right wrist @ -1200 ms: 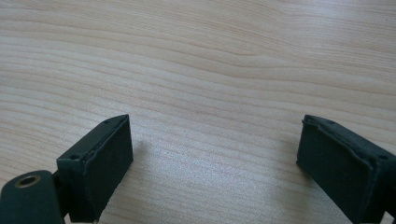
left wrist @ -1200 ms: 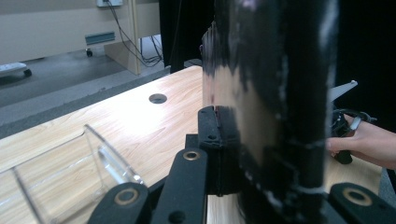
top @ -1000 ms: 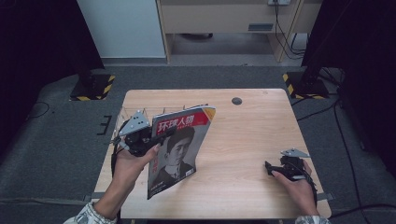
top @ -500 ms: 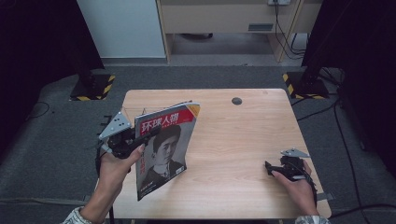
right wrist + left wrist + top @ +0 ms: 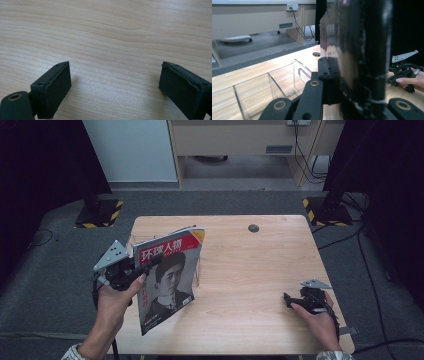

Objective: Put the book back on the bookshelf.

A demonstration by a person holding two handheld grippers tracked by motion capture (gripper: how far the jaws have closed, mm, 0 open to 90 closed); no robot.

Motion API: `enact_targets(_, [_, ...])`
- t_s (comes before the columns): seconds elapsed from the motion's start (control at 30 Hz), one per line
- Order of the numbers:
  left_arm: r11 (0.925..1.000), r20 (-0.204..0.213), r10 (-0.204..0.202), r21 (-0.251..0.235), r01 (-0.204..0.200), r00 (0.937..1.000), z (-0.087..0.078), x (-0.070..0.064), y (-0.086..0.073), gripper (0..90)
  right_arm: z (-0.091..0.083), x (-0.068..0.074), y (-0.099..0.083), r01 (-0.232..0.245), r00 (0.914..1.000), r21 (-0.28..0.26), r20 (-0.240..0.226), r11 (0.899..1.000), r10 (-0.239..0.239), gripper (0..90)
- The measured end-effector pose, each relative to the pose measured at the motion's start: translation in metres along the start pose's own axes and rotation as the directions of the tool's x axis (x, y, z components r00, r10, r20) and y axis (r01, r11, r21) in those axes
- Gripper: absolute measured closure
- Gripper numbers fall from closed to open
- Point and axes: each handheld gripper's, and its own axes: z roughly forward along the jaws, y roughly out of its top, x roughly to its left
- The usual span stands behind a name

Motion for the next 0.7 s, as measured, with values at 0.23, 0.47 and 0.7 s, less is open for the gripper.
enact_targets(0.23, [0.9998, -0.024, -0.012, -0.013, 0.012, 0.9996, -0.018, 0.01, -0.002, 87.1, 0.0, 0.0, 0.0, 0.0, 1.0, 0.0, 0.0, 1.0, 0.0, 10.7])
enact_targets(0.47, [0.9993, -0.053, -0.026, -0.029, 0.024, 0.9983, -0.03, 0.019, -0.004, 87.1, 0.0, 0.0, 0.0, 0.0, 1.0, 0.0, 0.0, 1.0, 0.0, 10.7])
enact_targets(0.7, [0.9993, -0.065, -0.024, -0.03, 0.022, 0.9976, -0.038, 0.022, -0.005, 87.1, 0.0, 0.0, 0.0, 0.0, 1.0, 0.0, 0.0, 1.0, 0.0, 10.7])
